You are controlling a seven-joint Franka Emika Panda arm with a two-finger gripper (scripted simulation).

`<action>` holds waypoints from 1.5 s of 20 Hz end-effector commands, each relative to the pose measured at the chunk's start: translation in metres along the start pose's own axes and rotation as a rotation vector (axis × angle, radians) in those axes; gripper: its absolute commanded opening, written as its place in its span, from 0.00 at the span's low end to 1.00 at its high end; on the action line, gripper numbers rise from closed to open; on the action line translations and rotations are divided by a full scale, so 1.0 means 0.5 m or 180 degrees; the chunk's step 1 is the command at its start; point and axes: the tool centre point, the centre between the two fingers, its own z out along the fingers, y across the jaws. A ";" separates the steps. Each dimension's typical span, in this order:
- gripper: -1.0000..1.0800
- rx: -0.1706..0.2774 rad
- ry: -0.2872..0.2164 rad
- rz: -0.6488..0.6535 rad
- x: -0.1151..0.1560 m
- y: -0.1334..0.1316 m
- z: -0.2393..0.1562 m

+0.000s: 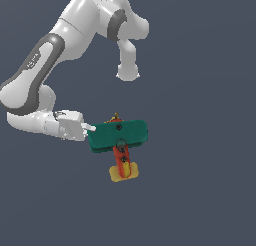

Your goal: Pick up the object and move it to a goal position.

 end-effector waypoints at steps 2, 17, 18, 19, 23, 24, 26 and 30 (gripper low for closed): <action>0.00 -0.0002 -0.0003 -0.0016 -0.013 -0.056 0.025; 0.00 -0.0018 -0.0014 0.0002 -0.101 -0.378 0.186; 0.00 -0.0018 -0.0014 0.0002 -0.107 -0.401 0.197; 0.00 -0.0017 -0.0015 0.0002 -0.113 -0.424 0.209; 0.00 -0.0013 -0.0018 0.0000 -0.136 -0.517 0.252; 0.00 -0.0012 -0.0018 -0.0001 -0.141 -0.540 0.263; 0.00 -0.0008 -0.0019 -0.0004 -0.153 -0.589 0.285; 0.00 0.0002 -0.0018 -0.0012 -0.174 -0.679 0.323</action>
